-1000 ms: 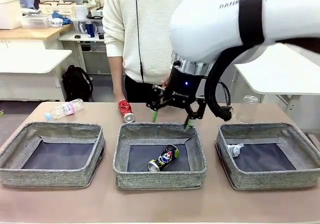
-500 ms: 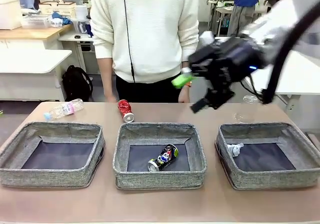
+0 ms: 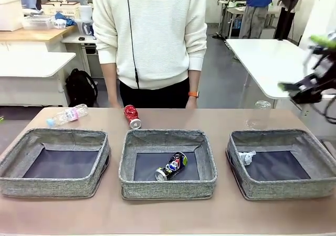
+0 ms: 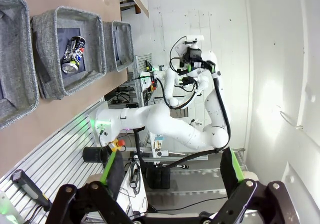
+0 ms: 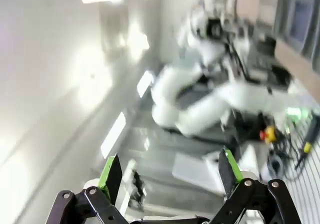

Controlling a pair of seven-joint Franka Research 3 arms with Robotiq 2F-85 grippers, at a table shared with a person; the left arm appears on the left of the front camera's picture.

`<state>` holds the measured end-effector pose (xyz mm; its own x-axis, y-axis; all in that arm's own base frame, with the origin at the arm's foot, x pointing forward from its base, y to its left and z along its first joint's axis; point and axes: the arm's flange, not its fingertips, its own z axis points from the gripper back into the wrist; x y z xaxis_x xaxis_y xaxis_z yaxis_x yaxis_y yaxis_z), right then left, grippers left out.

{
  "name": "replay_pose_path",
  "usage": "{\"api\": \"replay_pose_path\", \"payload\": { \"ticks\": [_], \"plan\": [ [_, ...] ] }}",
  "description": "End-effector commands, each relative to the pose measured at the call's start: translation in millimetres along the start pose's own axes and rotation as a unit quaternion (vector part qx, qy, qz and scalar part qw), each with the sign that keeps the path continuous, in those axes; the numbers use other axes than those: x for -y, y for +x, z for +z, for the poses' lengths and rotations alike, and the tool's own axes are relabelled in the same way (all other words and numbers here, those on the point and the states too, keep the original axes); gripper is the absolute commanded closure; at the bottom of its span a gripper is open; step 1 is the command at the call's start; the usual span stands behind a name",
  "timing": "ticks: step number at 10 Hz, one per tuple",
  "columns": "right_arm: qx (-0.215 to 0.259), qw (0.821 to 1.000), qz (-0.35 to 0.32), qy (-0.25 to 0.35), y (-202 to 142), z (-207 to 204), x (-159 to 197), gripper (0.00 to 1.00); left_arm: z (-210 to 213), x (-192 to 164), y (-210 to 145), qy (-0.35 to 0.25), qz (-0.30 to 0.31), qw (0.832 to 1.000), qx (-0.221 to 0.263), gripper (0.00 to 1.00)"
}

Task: Sort the waste into the appropriate baskets.
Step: Place the picked waste into the Fabric basket indicated by the person.

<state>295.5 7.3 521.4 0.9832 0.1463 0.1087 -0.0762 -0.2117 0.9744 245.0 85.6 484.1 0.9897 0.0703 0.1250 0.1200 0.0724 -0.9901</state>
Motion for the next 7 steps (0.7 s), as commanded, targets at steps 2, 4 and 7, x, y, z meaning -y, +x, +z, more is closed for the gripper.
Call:
{"api": "replay_pose_path", "payload": {
  "ticks": [2,4,7],
  "plan": [
    [0.145,0.989,-0.026,-0.016,-98,8,44,0.00,-2,1,-1,-0.006,-0.010,1.000,0.003,0.00],
    [0.115,0.976,-0.120,-0.144,-102,0,54,0.00,-2,1,-1,-0.006,-0.010,1.000,0.003,0.00],
    [0.141,0.984,-0.068,-0.079,-28,92,8,0.00,-2,1,-1,-0.006,-0.010,1.000,0.003,0.00]
  ]
}}
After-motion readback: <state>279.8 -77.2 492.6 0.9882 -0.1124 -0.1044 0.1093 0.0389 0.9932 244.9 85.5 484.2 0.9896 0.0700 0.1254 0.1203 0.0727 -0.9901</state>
